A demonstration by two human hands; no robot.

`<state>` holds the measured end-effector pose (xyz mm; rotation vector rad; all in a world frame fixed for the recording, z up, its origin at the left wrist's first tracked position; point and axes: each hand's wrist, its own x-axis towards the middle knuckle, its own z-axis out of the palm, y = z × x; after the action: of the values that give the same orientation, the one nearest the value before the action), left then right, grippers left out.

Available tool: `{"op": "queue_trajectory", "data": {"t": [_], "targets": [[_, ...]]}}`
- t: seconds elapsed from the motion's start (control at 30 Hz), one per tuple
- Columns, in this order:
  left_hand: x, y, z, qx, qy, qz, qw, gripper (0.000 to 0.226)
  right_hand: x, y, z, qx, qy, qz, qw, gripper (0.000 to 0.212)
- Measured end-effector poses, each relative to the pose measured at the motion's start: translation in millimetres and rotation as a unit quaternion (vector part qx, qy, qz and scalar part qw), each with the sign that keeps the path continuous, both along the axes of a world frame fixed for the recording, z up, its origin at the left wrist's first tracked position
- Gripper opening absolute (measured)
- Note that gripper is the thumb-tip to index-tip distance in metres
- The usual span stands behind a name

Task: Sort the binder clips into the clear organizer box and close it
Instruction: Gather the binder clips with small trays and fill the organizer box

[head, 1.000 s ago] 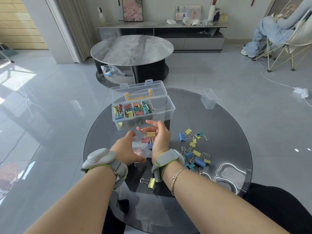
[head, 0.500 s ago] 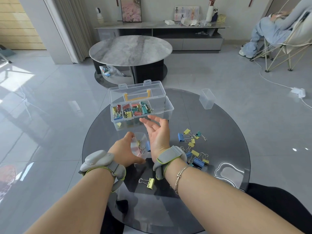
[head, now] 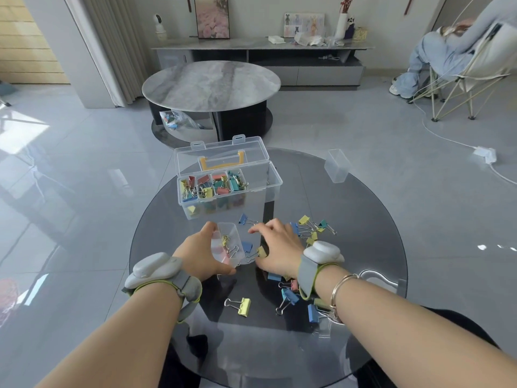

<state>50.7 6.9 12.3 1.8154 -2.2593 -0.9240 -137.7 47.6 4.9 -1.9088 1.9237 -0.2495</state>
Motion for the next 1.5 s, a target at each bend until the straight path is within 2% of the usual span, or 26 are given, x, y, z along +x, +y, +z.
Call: {"op": "queue_trajectory", "data": {"t": [0.07, 0.17, 0.23, 0.33, 0.4, 0.47, 0.53, 0.57, 0.67, 0.73, 0.8, 0.93, 0.97, 1.07, 1.17, 1.27, 1.37, 1.43, 1.5], "targets": [[0.0, 0.0, -0.3, 0.001, 0.001, 0.001, 1.0, 0.09, 3.1, -2.0, -3.6, -0.019, 0.012, 0.026, 0.999, 0.057], [1.0, 0.3, -0.9, -0.004, -0.003, 0.001, 1.0, 0.091, 16.2, -10.2, -8.1, -0.048, 0.039, 0.024, 0.998, 0.044], [0.4, -0.2, -1.0, -0.01, -0.008, 0.001, 1.0, 0.091, 23.1, -14.8, -10.8, -0.078, 0.049, 0.003, 0.996, 0.03], [-1.2, -1.1, -1.1, -0.007, -0.014, -0.001, 1.0, 0.093, 24.9, -19.0, -12.3, -0.091, 0.065, -0.046, 0.993, 0.023], [-1.1, -1.9, -1.5, -0.005, -0.015, -0.002, 1.0, 0.093, 19.2, -20.3, -9.1, -0.112, 0.027, -0.096, 0.989, 0.018], [0.8, -2.4, -2.6, -0.003, -0.013, -0.002, 1.0, 0.094, 12.0, -19.6, 0.1, -0.148, -0.08, -0.147, 0.975, 0.015], [1.9, -2.3, -3.3, -0.002, -0.011, -0.004, 1.0, 0.095, 8.1, -18.1, 9.2, -0.177, -0.179, -0.125, 0.96, 0.017], [2.1, -1.9, -3.2, -0.002, -0.01, -0.004, 1.0, 0.094, 8.9, -16.4, 14.3, -0.182, -0.197, -0.09, 0.959, 0.02], [1.2, -0.8, -2.3, -0.011, -0.007, -0.005, 1.0, 0.091, 21.5, -11.5, 20.5, -0.15, -0.17, 0.014, 0.974, 0.023], [0.8, 0.2, -1.5, -0.014, -0.007, -0.008, 1.0, 0.092, 31.4, -12.2, 19.0, -0.118, -0.125, 0.038, 0.984, 0.026], [0.9, 0.8, -1.0, -0.013, -0.006, -0.01, 1.0, 0.092, 37.1, -14.0, 18.0, -0.114, -0.124, 0.026, 0.985, 0.028], [1.9, 0.7, -0.4, -0.009, 0.001, -0.009, 1.0, 0.091, 31.3, -20.3, 13.7, -0.168, -0.208, -0.055, 0.962, 0.016], [2.4, 0.5, -0.2, -0.006, 0.004, -0.008, 1.0, 0.09, 25.3, -23.6, 10.5, -0.161, -0.183, -0.07, 0.967, 0.019], [2.7, -0.1, 0.0, -0.001, 0.003, -0.013, 1.0, 0.09, 10.1, -37.1, -3.1, -0.087, -0.003, -0.041, 0.995, 0.048], [3.6, 0.2, 0.0, -0.004, -0.002, -0.013, 1.0, 0.091, 15.1, -52.0, -7.9, -0.07, 0.044, 0.005, 0.997, 0.061], [3.5, 0.3, -0.4, -0.007, 0.001, -0.012, 1.0, 0.09, 26.2, -63.4, -10.2, -0.05, 0.077, 0.049, 0.995, 0.046], [3.7, 0.6, -0.9, -0.002, 0.004, -0.01, 1.0, 0.089, 30.1, -60.0, -10.5, -0.051, 0.086, 0.011, 0.995, 0.022], [3.2, 0.2, -2.0, -0.001, 0.003, -0.011, 1.0, 0.088, 26.4, -54.0, -9.7, -0.045, 0.046, -0.032, 0.997, 0.017], [3.5, 0.0, -2.0, -0.002, 0.002, -0.01, 1.0, 0.09, 23.9, -47.6, 0.5, -0.061, -0.097, -0.118, 0.986, 0.013]]}}
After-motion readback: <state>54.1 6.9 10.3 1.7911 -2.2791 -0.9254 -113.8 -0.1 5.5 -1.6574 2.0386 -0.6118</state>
